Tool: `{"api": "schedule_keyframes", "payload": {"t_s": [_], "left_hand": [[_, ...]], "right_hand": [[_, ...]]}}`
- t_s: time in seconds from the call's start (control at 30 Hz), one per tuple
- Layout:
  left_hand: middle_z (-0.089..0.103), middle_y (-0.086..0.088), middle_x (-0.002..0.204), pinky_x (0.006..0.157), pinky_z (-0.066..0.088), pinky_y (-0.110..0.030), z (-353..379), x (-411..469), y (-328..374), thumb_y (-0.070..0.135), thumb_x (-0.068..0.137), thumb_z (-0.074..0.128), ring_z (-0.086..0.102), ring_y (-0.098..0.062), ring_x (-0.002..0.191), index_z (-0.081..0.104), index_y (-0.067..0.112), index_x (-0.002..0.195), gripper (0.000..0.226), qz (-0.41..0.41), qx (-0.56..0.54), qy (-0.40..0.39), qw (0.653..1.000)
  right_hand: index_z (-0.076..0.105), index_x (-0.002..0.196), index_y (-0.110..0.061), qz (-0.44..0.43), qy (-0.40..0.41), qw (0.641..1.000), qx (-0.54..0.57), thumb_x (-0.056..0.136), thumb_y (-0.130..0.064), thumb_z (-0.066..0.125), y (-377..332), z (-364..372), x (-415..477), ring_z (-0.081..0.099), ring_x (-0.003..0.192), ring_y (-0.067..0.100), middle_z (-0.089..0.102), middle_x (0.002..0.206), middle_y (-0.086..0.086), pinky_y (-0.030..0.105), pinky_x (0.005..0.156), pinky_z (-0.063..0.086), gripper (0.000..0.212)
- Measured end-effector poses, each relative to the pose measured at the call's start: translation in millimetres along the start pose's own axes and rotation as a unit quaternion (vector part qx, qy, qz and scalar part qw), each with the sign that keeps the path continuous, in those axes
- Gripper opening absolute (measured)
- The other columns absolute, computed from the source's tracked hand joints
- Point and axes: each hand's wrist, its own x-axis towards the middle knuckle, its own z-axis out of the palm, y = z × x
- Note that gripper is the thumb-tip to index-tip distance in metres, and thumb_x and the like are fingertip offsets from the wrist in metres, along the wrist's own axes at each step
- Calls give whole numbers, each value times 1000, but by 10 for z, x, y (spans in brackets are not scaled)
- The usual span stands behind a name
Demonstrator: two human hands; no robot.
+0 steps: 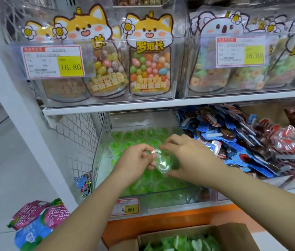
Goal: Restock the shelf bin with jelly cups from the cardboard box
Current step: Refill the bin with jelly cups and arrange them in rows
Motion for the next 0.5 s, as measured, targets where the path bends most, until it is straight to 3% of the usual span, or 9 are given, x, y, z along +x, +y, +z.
{"api": "schedule_keyframes", "payload": {"t_s": [0.17, 0.3, 0.37, 0.43, 0.5], "left_hand": [[67, 6, 67, 74, 52, -26, 34, 31, -9, 19, 92, 60, 66, -3, 60, 63, 16, 99, 8, -2, 10, -24, 1000], [67, 5, 67, 80, 53, -31, 85, 2, -63, 19, 92, 59, 66, -5, 61, 61, 18, 99, 7, -12, -16, -42, 999], [67, 5, 70, 79, 55, -35, 103, -1, -53, 21, 91, 60, 66, -7, 65, 59, 27, 99, 9, -12, -29, -28, 999], [62, 10, 82, 67, 50, -22, 107, -33, 13, 26, 90, 61, 59, -2, 65, 55, 36, 112, 25, 11, 42, -7, 999], [47, 15, 98, 69, 47, -21, 116, -95, 86, 35, 86, 65, 53, -1, 77, 46, 43, 129, 47, 56, 175, -9, 983]], "right_hand": [[49, 131, -25, -14, 19, 998, -52, 81, -50, 61, -15, 92, -9, 44, 111, 21, 48, 125, -3, 34, 90, 33, 58], [68, 100, -21, -17, 43, 997, -56, 50, -52, 75, 44, 208, -56, 57, 74, 20, 63, 86, -3, 33, 64, 47, 59], [67, 99, -17, -25, 68, 997, -22, 48, -48, 75, 85, 259, -59, 59, 71, 21, 64, 84, -1, 33, 62, 51, 60], [65, 101, -12, -25, 82, 996, 14, 50, -41, 78, 116, 275, -64, 62, 74, 24, 64, 88, 3, 34, 66, 54, 60], [62, 104, -9, -15, 87, 995, 49, 55, -36, 81, 141, 272, -84, 63, 78, 26, 64, 92, 6, 32, 70, 52, 59]]}}
